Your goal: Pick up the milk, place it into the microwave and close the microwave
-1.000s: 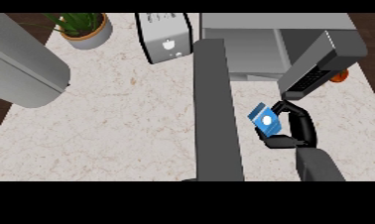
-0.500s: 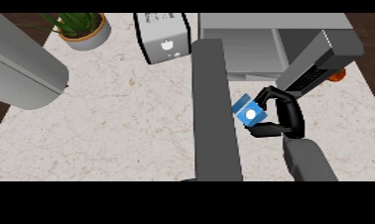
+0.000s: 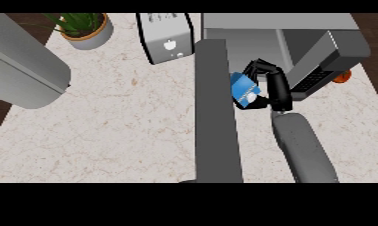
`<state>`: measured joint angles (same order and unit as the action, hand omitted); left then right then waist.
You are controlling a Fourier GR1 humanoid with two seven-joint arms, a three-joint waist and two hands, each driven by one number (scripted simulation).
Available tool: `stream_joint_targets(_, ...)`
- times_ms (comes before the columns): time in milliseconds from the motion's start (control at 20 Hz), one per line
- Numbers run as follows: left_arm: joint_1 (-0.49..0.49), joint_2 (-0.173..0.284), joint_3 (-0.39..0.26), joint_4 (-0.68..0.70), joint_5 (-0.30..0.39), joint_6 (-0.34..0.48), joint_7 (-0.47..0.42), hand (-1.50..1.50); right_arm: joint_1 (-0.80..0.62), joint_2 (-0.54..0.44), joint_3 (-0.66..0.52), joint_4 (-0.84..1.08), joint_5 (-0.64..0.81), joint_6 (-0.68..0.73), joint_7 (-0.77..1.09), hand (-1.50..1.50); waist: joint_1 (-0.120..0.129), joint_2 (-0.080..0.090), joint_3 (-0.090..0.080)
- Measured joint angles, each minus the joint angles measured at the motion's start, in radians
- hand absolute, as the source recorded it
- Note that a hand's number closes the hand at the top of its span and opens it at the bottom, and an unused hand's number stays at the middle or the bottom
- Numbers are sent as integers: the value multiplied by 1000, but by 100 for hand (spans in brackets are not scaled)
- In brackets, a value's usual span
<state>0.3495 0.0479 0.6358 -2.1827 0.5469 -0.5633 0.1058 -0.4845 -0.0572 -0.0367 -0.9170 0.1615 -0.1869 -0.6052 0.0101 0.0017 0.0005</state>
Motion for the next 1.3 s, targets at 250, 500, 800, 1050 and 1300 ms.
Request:
stream_joint_targets(250, -16, 18, 9, 19, 8, -5, 7, -150, -168, -14, -20, 194, 72, -89, 21, 150, 10, 3, 0)
stream_joint_targets(500, -30, 10, 0, 38, -16, -19, -8, -150, -332, -46, -65, 399, 111, -168, 22, 150, 28, 11, 0)
stream_joint_targets(800, -47, 17, -9, 46, -14, -22, -3, -150, -446, -75, -120, 575, 125, -263, -17, 150, 50, 20, 2)
stream_joint_targets(1050, -70, 23, -14, 80, -20, -35, -17, -150, -510, -111, -146, 657, 138, -352, -17, 150, 71, 32, 2)
stream_joint_targets(1300, -93, 34, -23, 88, -31, -35, -14, -150, -536, -152, -142, 700, 173, -455, -50, 150, 89, 43, 3)
